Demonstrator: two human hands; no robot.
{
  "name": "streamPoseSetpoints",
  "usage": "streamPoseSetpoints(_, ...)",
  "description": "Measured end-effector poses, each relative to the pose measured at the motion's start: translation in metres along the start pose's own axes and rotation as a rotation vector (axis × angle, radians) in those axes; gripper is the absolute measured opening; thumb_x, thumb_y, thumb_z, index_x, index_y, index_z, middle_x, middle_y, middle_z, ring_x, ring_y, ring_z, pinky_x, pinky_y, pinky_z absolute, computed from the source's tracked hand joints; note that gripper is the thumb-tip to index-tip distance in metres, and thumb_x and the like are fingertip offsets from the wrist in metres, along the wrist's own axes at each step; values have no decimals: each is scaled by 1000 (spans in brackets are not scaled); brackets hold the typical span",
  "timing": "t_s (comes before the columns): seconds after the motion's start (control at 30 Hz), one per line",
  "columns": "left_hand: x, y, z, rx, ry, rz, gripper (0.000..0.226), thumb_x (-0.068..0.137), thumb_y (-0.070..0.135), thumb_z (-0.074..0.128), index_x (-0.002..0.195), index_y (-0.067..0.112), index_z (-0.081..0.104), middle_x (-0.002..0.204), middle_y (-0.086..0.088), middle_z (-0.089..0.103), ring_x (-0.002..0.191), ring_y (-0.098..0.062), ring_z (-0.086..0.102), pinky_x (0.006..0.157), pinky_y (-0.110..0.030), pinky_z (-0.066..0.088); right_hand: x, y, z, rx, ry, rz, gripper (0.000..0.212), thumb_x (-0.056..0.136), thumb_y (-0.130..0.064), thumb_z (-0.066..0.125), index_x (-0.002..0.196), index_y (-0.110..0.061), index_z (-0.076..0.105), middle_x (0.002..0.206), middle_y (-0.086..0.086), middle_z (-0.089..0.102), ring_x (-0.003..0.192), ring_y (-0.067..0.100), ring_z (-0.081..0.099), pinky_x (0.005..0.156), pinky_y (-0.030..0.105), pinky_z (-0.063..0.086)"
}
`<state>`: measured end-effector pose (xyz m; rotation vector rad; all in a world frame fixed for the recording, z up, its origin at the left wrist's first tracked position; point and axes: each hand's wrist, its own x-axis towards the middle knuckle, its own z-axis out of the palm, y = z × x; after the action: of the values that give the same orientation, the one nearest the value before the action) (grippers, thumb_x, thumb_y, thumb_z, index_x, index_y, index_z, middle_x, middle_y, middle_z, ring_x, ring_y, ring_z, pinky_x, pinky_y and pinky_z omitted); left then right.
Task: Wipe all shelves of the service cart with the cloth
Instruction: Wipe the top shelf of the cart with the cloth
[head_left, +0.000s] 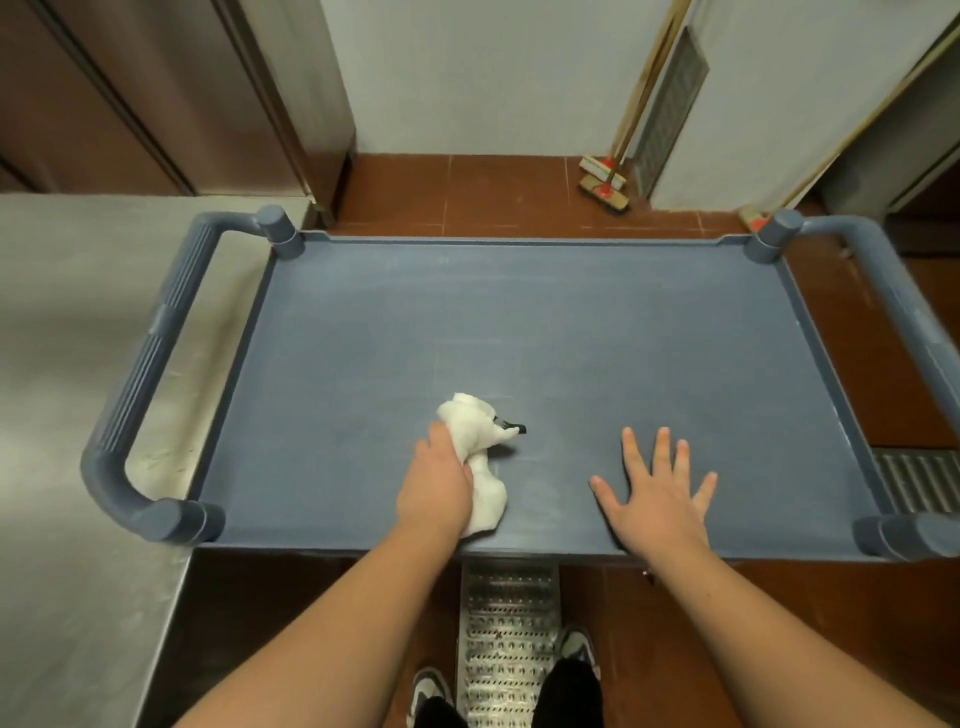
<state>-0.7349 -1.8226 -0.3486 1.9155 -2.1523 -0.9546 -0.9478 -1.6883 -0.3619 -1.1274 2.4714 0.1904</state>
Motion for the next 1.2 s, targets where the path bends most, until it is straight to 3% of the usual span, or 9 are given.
streamPoseSetpoints(0.2, -1, 30, 15, 157, 28, 58, 28, 95, 20, 44, 122, 14, 39, 112, -9, 53, 97, -28, 58, 69, -37, 41, 0, -1, -2, 18, 2, 1, 82, 92, -77, 15, 158, -37, -14, 166, 6, -22, 152, 31, -22, 119, 63, -7)
streamPoseSetpoints(0.33, -20, 98, 54, 103, -142, 226, 42, 92, 14, 44, 133, 14, 38, 121, -12, 51, 107, -32, 57, 85, -43, 46, -5, 3, -1, 105, 18, -3, 79, 95, -69, 25, 160, -34, -4, 167, 3, -18, 152, 27, -22, 120, 61, -10)
streamPoseSetpoints(0.47, -35, 146, 87, 136, -204, 316, 37, 90, 16, 45, 126, 18, 39, 112, -10, 50, 97, -33, 57, 69, -42, 42, -3, 11, 2, 355, 82, -10, 75, 94, -43, 51, 157, -31, 12, 168, -9, 5, 154, 16, -16, 120, 55, -14)
streamPoseSetpoints(0.6, -25, 132, 75, 248, -135, 324, 35, 91, 25, 51, 124, 20, 40, 110, -8, 48, 97, -31, 56, 66, -40, 42, -6, 19, -4, 584, 115, 31, 88, 80, 1, 50, 159, -18, 18, 167, -3, 17, 155, 12, 1, 123, 43, -13)
streamPoseSetpoints(0.83, 4, 37, 13, 179, 82, 63, 29, 90, 26, 54, 113, 16, 41, 112, -9, 50, 103, -34, 57, 72, -42, 45, -13, 15, 3, 585, 236, -35, 77, 82, 1, 51, 155, -13, 30, 164, 2, 27, 154, 16, 13, 124, 35, -8)
streamPoseSetpoints(0.97, 6, 29, -1, 121, 128, -55, 32, 89, 25, 54, 115, 13, 40, 114, -12, 51, 105, -36, 58, 77, -45, 47, -12, 16, 4, 783, 235, -37, 70, 84, 9, 48, 151, -11, 39, 161, 4, 32, 153, 18, 19, 125, 33, 8)
streamPoseSetpoints(1.07, -6, 72, 23, 136, 66, 28, 40, 89, 26, 56, 122, 13, 39, 115, -10, 49, 103, -33, 58, 74, -40, 45, -11, 26, -6, 969, 286, 39, 67, 83, 14, 45, 145, -13, 46, 155, 6, 41, 147, 21, 32, 120, 30, 21)
streamPoseSetpoints(1.2, -25, 148, 77, 102, -73, 183, 42, 85, 25, 57, 122, 14, 40, 116, -9, 51, 101, -34, 58, 74, -41, 45, -13, 60, -27, 1079, 334, 126, 66, 85, 12, 42, 139, -26, 48, 144, -4, 47, 136, 16, 43, 115, 37, 36)
